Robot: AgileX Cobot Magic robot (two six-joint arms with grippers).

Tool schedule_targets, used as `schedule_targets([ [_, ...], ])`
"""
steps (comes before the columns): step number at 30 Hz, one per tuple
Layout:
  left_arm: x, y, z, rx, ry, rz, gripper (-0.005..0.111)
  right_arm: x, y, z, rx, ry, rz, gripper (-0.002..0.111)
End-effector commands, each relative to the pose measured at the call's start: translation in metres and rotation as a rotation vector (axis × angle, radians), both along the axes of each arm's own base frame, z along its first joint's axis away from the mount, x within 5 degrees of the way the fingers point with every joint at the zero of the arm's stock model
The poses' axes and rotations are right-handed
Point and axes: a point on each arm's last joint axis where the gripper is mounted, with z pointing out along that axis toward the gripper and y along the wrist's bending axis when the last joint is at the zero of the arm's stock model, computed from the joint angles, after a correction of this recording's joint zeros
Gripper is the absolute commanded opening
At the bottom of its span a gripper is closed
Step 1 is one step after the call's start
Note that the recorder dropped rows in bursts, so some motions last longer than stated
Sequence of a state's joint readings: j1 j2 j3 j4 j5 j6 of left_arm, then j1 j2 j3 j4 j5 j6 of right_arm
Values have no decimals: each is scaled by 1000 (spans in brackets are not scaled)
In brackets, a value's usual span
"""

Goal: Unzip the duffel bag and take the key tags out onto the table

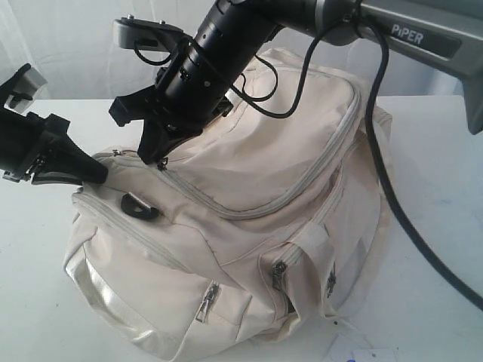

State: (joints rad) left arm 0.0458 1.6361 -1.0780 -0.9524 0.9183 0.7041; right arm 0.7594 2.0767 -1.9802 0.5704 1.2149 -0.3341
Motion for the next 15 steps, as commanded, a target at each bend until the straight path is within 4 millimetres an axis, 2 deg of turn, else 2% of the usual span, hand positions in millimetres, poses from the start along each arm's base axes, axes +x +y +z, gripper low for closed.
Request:
schedule_targets([
  [1,-2,0,1,-1,-3,-18,0,-1,-5,10,-3,-36,1,9],
  [3,-2,0,1,-2,-2,-20,0,0,-5,10,-4,-35,1,19],
  [6,-2,0,1,-3,-1,-21,0,2,-3,3,-15,-24,1,44],
  [7,-2,0,1,-3,-1,-21,0,2,-2,2,-15,-21,1,48],
  [15,-2,0,1,-3,-1,-21,0,3,-2,-7,-33,-4,-3,51],
])
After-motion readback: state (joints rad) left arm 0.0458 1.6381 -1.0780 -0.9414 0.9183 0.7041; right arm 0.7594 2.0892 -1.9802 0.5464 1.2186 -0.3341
